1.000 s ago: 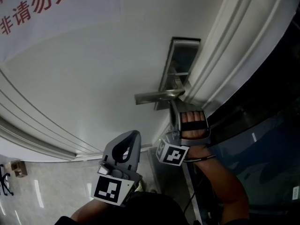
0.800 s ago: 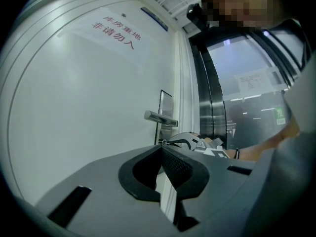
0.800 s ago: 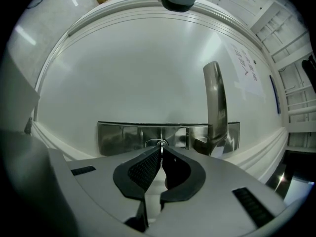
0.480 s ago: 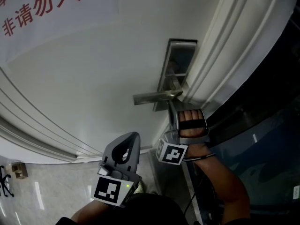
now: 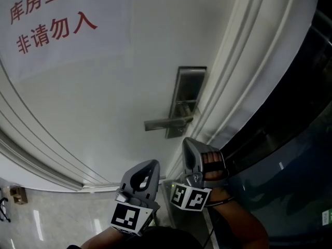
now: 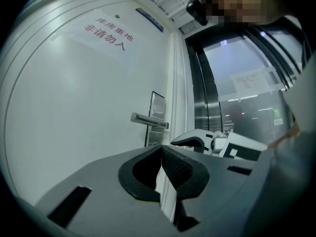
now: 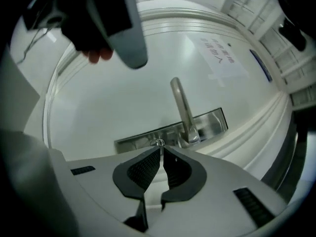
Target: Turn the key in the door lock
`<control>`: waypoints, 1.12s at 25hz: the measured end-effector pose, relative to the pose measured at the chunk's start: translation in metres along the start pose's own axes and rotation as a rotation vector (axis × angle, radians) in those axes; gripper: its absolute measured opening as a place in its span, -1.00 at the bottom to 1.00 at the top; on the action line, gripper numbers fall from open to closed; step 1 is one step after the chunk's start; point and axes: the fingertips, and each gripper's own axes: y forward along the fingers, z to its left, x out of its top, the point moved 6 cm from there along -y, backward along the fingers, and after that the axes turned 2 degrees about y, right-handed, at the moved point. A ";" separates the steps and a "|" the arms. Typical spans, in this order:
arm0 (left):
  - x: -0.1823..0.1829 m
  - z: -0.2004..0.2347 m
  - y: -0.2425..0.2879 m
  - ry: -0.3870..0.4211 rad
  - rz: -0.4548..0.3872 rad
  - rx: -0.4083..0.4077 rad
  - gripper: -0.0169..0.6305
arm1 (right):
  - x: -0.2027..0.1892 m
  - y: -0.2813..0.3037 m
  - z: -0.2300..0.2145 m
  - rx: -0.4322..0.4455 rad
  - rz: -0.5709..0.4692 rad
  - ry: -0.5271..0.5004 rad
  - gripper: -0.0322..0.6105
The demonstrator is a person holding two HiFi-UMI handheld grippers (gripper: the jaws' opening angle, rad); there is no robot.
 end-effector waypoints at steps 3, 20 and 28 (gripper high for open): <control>0.004 -0.009 0.002 0.012 -0.010 -0.005 -0.93 | 0.004 -0.015 -0.009 0.085 -0.045 0.271 -0.84; 0.019 -0.071 -0.004 -0.010 -0.014 -0.032 -0.93 | -0.026 -0.078 -0.026 0.339 -0.192 1.314 -0.86; 0.018 -0.078 -0.008 -0.017 -0.013 -0.011 -0.93 | -0.026 -0.087 -0.028 0.373 -0.218 1.341 -0.86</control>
